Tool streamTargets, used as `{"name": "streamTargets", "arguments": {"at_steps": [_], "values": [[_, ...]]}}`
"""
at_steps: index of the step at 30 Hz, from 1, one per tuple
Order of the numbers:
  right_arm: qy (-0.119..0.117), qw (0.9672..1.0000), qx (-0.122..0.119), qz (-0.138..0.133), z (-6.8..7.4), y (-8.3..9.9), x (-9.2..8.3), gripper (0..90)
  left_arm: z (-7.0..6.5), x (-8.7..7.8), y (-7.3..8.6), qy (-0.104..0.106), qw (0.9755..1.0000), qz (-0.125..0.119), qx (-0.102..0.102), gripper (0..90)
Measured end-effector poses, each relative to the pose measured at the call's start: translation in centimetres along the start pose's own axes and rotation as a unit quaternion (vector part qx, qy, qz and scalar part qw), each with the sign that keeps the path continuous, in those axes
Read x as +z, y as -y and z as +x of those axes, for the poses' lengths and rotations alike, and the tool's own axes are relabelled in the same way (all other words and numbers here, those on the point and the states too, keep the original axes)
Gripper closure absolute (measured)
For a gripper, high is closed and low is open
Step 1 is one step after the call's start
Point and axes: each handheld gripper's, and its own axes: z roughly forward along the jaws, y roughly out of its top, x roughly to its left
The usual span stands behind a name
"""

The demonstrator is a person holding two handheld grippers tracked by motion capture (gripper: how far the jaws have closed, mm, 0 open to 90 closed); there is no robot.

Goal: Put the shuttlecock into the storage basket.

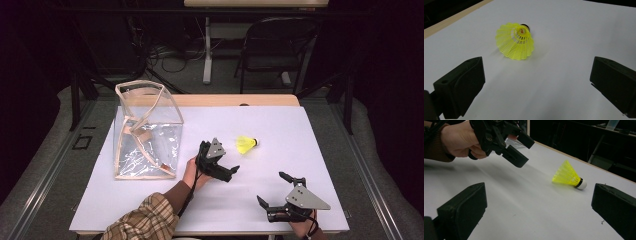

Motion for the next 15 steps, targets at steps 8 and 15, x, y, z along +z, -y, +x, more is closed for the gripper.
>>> {"name": "streamTargets", "arguments": {"at_steps": [8, 15], "values": [[0.000, 1.0000, 0.001, 0.000, 0.0, 0.0, 0.0, 0.0, -0.5, 1.4, -0.8, 0.004, 1.0000, 0.006, 0.006, 0.2], [-0.001, 1.0000, 0.000, 0.002, 0.0, 0.0, 0.0, 0.0, -0.5, 2.3, -1.4, 0.001, 0.9998, 0.017, 0.012, 8.9]]}}
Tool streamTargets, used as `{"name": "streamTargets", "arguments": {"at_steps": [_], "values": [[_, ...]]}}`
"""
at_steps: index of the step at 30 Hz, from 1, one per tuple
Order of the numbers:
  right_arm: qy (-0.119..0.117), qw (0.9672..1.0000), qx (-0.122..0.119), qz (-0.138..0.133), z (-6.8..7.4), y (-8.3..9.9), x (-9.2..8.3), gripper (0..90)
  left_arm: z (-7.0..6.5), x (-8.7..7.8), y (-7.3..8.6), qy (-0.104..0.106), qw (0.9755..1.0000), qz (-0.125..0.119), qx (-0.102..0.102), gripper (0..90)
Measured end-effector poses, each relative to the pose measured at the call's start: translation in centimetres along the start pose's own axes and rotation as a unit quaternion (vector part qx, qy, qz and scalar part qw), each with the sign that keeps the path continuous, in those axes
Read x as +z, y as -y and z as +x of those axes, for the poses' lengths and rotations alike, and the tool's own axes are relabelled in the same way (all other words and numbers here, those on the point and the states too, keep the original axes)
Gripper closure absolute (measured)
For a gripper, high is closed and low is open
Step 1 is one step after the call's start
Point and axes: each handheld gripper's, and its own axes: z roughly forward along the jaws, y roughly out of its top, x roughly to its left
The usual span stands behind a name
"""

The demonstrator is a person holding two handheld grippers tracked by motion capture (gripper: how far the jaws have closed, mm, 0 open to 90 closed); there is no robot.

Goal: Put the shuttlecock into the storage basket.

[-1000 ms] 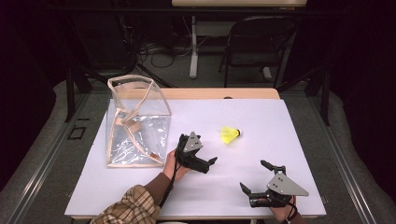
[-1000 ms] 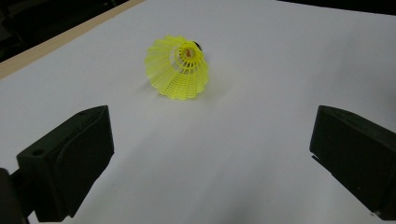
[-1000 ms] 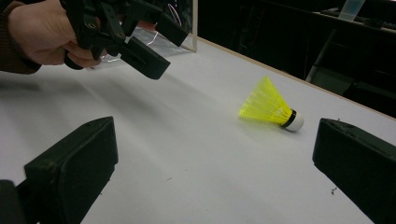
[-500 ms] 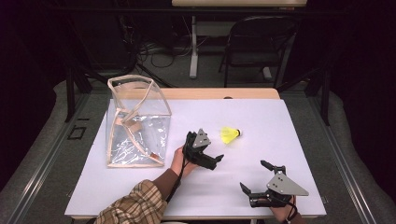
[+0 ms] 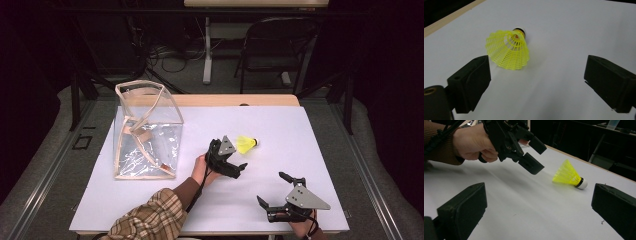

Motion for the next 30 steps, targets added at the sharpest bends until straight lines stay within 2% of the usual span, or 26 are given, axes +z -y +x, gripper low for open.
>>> {"name": "streamTargets", "arguments": {"at_steps": [8, 16, 24, 25, 30], "values": [[-0.001, 1.0000, 0.002, 0.001, 0.0, 0.0, 0.0, 0.0, 0.0, 1.1, -0.5, -0.010, 0.9999, 0.010, -0.005, 18.0], [0.000, 1.0000, 0.002, 0.003, 0.0, 0.0, 0.0, 0.0, -0.1, 2.2, -0.9, -0.018, 0.9997, 0.012, -0.010, 32.9], [0.000, 1.0000, 0.002, 0.003, -0.1, 0.0, 0.0, 0.0, -0.2, 3.6, -1.2, -0.033, 0.9990, 0.019, -0.026, 44.7], [0.000, 1.0000, 0.001, 0.006, -0.1, 0.0, 0.0, 0.0, -0.1, 4.0, -1.3, -0.038, 0.9984, 0.021, -0.037, 46.8], [0.000, 1.0000, 0.002, 0.007, -0.1, 0.1, 0.0, 0.0, -0.1, 4.5, -1.3, -0.041, 0.9978, 0.022, -0.048, 52.8]]}}
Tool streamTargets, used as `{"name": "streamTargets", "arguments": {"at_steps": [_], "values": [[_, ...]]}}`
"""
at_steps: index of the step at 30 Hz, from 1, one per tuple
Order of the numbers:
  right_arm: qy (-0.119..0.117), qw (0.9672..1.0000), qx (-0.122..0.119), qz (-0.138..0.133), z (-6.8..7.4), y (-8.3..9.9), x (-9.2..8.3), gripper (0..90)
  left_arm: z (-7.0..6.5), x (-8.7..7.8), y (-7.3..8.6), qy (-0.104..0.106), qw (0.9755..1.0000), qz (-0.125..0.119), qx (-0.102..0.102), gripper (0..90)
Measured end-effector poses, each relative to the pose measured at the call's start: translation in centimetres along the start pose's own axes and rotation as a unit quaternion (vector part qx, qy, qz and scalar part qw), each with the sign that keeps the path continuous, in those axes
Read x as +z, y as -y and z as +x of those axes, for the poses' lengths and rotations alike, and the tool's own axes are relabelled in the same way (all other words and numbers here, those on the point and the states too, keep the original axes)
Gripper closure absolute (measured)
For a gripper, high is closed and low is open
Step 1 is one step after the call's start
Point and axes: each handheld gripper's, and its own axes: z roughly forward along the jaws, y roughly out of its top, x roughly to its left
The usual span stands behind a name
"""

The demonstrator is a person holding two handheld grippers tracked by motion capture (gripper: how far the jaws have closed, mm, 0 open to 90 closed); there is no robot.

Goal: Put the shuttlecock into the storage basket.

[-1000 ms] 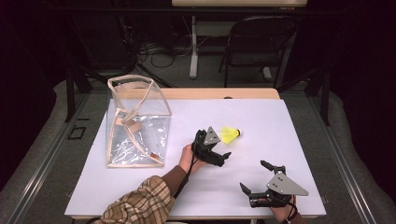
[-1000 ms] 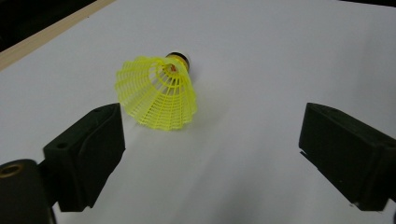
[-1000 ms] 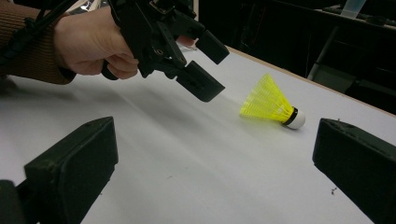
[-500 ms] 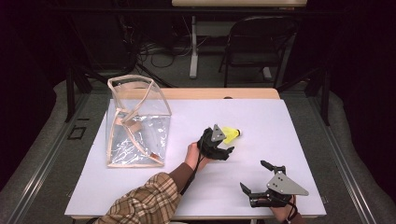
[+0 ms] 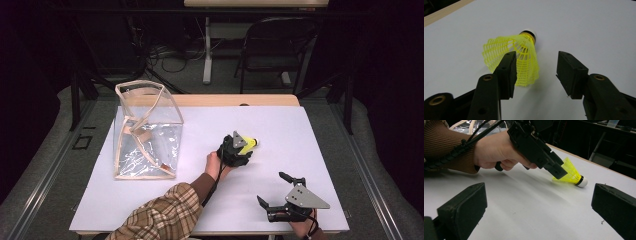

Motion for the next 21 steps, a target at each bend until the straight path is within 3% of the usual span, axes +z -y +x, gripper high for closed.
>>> {"name": "streamTargets", "arguments": {"at_steps": [12, 21], "values": [[-0.001, 1.0000, -0.001, 0.000, 0.03, -0.02, 0.01, 0.0, 0.03, 0.75, 0.04, -0.009, 0.9997, -0.005, -0.020, 68.0], [-0.002, 1.0000, -0.001, 0.001, 0.03, -0.01, 0.04, 0.0, 0.25, 0.95, 0.14, 0.001, 0.9998, -0.001, -0.018, 78.6]]}}
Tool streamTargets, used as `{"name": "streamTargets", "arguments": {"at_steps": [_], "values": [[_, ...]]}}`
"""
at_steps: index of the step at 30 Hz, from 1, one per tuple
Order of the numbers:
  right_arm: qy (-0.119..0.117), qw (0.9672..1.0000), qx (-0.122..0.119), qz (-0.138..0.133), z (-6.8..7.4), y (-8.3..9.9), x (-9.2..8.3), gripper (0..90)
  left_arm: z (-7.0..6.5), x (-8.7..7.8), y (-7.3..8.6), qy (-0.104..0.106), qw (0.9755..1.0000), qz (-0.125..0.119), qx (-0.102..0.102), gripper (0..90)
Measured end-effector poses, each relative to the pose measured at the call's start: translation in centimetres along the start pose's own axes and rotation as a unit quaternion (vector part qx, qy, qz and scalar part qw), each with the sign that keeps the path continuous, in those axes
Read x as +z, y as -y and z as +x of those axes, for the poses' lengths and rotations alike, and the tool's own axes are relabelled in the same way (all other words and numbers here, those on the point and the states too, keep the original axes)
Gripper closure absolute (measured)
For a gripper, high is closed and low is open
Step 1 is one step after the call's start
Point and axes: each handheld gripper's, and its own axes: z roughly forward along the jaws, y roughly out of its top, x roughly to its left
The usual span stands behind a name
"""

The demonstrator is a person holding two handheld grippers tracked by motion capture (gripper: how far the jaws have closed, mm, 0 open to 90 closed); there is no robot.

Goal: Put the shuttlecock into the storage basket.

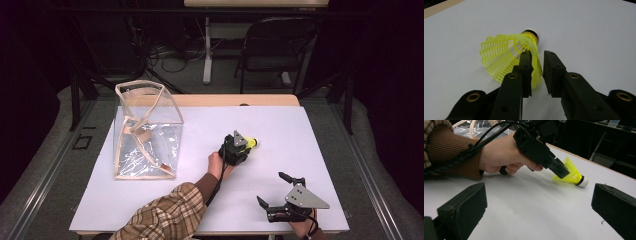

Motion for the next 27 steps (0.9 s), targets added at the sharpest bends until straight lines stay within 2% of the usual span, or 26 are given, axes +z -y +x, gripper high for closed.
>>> {"name": "streamTargets", "arguments": {"at_steps": [10, 15, 27], "values": [[-0.001, 1.0000, -0.001, 0.002, 0.01, 0.01, 0.02, 0.0, 0.13, 0.17, -0.03, 0.002, 0.9998, 0.003, 0.018, 88.4], [0.000, 1.0000, -0.001, 0.003, -0.05, 0.04, 0.03, 0.0, 0.56, 0.17, -0.10, 0.008, 0.9996, 0.003, 0.027, 89.3], [0.000, 1.0000, -0.001, 0.002, -0.06, 0.04, 0.02, 0.0, 0.79, -0.34, -0.44, 0.012, 0.9994, -0.003, 0.033, 89.8]]}}
